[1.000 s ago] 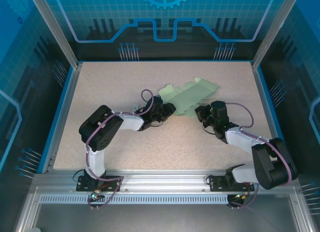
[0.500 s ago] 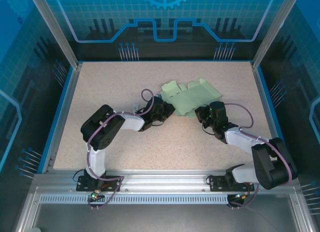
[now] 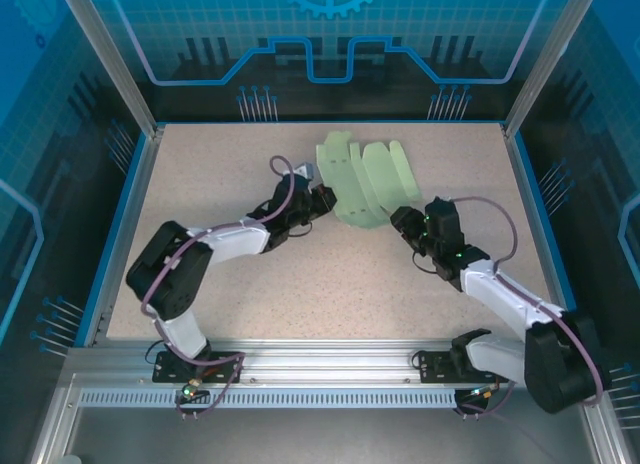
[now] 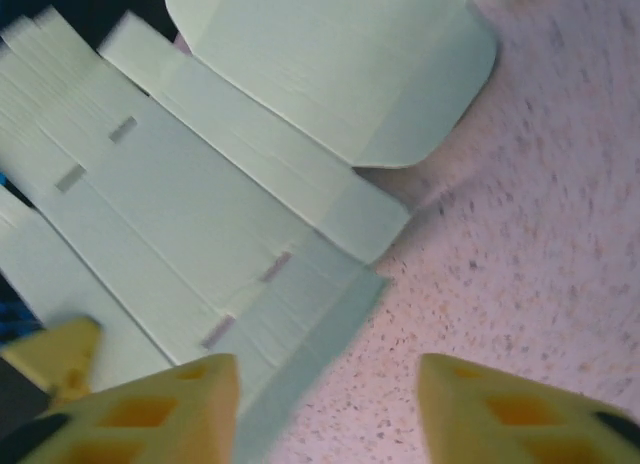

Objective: Fold the paper box

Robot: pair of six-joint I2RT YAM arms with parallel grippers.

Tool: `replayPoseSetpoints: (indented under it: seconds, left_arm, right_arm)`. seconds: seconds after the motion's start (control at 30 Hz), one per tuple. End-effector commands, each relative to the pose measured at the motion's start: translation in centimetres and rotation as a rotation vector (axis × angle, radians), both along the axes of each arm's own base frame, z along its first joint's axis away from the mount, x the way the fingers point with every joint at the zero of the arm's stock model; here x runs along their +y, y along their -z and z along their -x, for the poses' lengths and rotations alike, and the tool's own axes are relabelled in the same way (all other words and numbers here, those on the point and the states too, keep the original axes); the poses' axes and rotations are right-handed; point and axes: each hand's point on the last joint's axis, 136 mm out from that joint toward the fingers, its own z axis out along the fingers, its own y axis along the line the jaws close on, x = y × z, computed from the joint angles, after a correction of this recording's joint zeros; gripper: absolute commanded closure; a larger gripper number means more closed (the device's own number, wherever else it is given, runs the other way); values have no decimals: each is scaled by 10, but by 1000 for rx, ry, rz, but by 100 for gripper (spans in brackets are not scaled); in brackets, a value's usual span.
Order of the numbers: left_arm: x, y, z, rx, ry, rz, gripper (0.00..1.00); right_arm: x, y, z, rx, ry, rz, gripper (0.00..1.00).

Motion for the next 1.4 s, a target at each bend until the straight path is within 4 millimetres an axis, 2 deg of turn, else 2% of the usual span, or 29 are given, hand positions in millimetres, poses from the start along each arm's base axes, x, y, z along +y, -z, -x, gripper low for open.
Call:
replayPoseSetpoints:
  seconds: [0.0,0.07,0.1,0.17,0.33,0.43,0.53,0.67,0.8,0.9,1.03,1.1,1.23,1.37]
  left_arm:
    - [14,-61,2,-224,135,-198,100]
    - [24,-88,7,-295,181,-283,100]
    - [27,-98,9,-318,197,-320,100]
    - [33,-126,16,-383,234,-399,100]
    - [44,-184,33,-480,299,-542,100]
    - [50,-207,46,-509,350,-620,100]
    - [56,-223,61,-536,405,-695,100]
    - [63,-231,81,-567,491,-793,100]
    - [74,-227,94,-565,568,-922,100]
    - [81,-230,98,-563,592,-999,100]
    - [74,-240,107,-596,627,-993,100]
    - [72,-241,110,-613,645,-1024,100]
    - [76,-241,109,-593,651,-1105,100]
    - [78,-240,108,-589,672,-1186,100]
  right_arm:
    - [6,-51,-2,-156,-215,285,40]
    - [20,-84,-4,-260,-365,412,37]
    - [25,-93,-4,-294,-428,474,37]
    - [37,-130,-7,-394,-540,600,34]
    - [59,-193,-15,-581,-710,765,30]
    - [63,-227,-21,-689,-731,855,29]
    - [63,-252,-24,-769,-734,938,28]
    - [63,-271,-22,-849,-759,1036,26]
    - [54,-278,-21,-864,-759,1157,26]
    - [50,-278,-13,-878,-775,1196,25]
    - [64,-268,5,-945,-894,1181,25]
    - [68,-270,12,-967,-923,1168,24]
    - [79,-284,32,-1040,-956,1145,18]
    - [87,-295,46,-1083,-981,1226,16]
